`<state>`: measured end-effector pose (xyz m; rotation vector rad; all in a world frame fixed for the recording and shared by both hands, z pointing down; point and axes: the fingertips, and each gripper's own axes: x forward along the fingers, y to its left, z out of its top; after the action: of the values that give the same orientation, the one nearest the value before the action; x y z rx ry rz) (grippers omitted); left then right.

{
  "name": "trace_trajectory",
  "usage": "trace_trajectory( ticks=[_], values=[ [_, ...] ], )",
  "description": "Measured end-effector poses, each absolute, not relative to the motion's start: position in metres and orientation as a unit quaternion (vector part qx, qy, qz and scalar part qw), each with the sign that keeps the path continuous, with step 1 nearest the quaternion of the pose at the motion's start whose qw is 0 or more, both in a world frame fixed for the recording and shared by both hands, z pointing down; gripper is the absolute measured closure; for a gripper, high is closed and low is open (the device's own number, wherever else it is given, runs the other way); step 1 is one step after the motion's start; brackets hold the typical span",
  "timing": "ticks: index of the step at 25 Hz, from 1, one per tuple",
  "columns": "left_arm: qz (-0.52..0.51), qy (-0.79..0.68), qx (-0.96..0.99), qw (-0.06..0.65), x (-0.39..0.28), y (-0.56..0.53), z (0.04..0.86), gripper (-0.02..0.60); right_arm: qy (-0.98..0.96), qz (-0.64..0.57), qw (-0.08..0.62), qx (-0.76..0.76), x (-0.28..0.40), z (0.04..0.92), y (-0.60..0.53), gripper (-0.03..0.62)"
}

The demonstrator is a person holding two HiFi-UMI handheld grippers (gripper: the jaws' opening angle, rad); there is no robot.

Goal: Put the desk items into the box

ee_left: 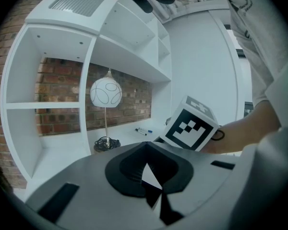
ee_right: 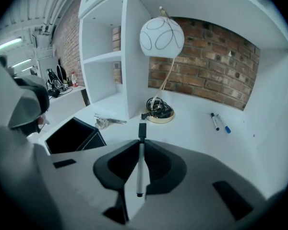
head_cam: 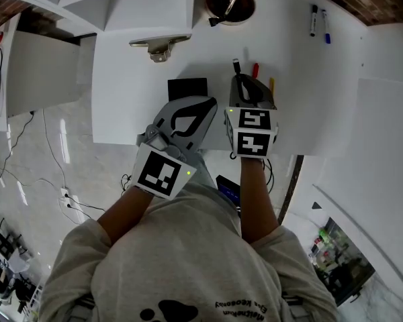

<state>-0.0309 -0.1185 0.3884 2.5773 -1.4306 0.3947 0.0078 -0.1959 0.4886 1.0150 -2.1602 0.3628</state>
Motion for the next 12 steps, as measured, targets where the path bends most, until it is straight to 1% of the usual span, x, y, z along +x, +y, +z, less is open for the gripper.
trace_trajectory(
  ticks=[12],
  values=[
    [0.123, -0.488, 0.861, 0.078, -0.032, -0.098, 0.379, 0.575, -0.869, 0.041, 0.225, 0.439, 0.000, 0.415, -0.184, 0.545]
  ],
)
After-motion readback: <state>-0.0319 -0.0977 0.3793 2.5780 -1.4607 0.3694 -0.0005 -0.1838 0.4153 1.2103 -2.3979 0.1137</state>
